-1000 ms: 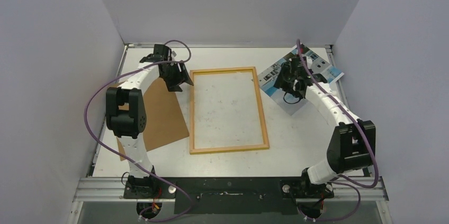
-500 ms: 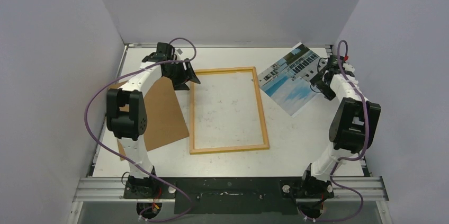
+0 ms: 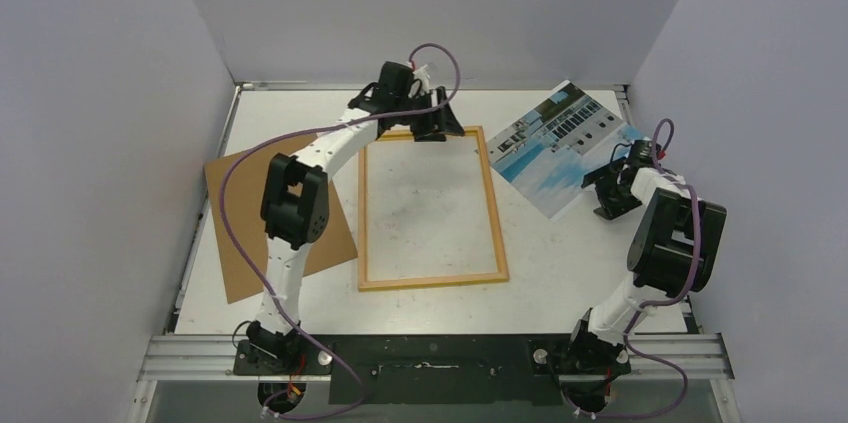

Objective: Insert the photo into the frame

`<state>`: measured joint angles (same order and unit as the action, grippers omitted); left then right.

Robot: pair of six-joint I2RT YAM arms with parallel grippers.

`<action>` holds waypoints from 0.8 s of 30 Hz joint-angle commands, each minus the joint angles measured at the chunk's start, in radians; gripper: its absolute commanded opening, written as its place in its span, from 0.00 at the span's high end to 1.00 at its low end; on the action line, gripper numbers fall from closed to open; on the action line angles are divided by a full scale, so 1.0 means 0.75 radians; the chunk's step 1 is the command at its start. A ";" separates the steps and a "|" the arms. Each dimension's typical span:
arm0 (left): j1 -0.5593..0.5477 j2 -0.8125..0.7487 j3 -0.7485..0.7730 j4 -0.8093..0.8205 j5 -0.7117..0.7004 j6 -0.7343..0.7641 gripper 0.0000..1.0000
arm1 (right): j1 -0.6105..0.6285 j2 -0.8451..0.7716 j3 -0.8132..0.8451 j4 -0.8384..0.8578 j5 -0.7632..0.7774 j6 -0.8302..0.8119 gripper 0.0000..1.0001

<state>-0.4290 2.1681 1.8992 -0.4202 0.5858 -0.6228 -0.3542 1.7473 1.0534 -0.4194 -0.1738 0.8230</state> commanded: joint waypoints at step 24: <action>-0.490 0.706 0.744 0.325 -0.197 -0.118 0.54 | -0.014 -0.287 -0.375 0.034 -0.145 0.167 0.43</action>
<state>-0.7658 2.6602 2.3939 -0.3000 0.4675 -0.6926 -0.3607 1.5635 0.8047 -0.3374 -0.2729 0.9585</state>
